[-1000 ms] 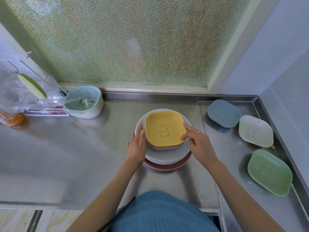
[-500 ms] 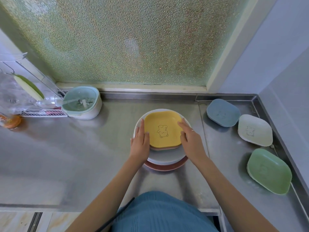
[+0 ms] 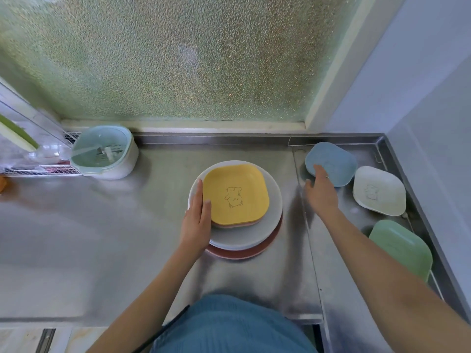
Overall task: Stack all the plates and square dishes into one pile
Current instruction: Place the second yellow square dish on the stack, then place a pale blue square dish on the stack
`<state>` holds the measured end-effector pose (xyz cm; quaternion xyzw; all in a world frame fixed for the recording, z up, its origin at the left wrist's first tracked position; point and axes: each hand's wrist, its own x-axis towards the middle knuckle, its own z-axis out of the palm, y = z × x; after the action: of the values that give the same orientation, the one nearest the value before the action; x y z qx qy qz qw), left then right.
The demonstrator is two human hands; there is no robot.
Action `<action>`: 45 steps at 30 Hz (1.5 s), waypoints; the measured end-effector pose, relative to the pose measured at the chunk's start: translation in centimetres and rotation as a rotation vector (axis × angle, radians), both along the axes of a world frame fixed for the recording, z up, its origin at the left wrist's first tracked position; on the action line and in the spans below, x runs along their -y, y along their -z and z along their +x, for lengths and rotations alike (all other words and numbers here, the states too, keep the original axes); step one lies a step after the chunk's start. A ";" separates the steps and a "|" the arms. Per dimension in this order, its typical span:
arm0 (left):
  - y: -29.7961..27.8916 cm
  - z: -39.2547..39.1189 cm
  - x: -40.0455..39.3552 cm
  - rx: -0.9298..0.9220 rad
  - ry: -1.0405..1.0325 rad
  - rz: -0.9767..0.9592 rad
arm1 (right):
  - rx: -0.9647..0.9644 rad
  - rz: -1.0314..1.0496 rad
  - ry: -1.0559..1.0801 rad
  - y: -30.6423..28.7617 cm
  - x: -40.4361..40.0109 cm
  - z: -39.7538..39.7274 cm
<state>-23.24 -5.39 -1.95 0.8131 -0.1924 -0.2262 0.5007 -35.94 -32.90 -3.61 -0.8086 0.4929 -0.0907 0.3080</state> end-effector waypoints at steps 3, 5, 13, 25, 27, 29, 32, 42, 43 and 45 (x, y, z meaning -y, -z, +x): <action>0.0 0.0 0.1 -0.025 -0.016 -0.038 | -0.166 0.003 -0.031 0.8 1.0 0.3; -0.1 -0.1 0.2 -0.037 -0.029 -0.046 | -0.232 -0.018 -0.083 1.1 1.3 0.6; -0.5 -0.4 0.1 -0.065 -0.043 -0.040 | -0.305 -0.170 -0.081 2.0 0.4 -0.2; -1.4 -0.4 0.0 -0.074 -0.001 0.029 | 0.275 -0.435 -0.171 -3.4 -6.9 -0.1; -1.3 -0.4 -0.1 -0.087 0.000 0.020 | 0.391 -0.490 -0.219 -5.6 -9.0 0.4; -1.1 -0.3 0.0 -0.088 0.001 0.026 | 0.452 -0.570 -0.302 -7.4 -11.2 0.9; -0.9 -0.4 0.0 -0.076 -0.013 0.007 | 0.430 -0.625 -0.468 -8.7 -14.1 1.7; -1.7 -0.4 0.4 -0.278 -0.105 -0.100 | -0.057 -0.540 -0.744 -7.1 -18.2 2.4; -1.7 -0.3 0.3 -0.296 -0.104 -0.130 | -0.077 -0.535 -0.750 -7.3 -18.3 2.5; -1.6 0.1 0.3 -0.321 -0.099 -0.192 | -0.137 -0.483 -0.769 -7.6 -18.5 2.7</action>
<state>-23.15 -5.74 -0.38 0.7236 -0.0906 -0.3088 0.6106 -33.21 -14.37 4.02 -0.9856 0.1409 -0.0282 0.0888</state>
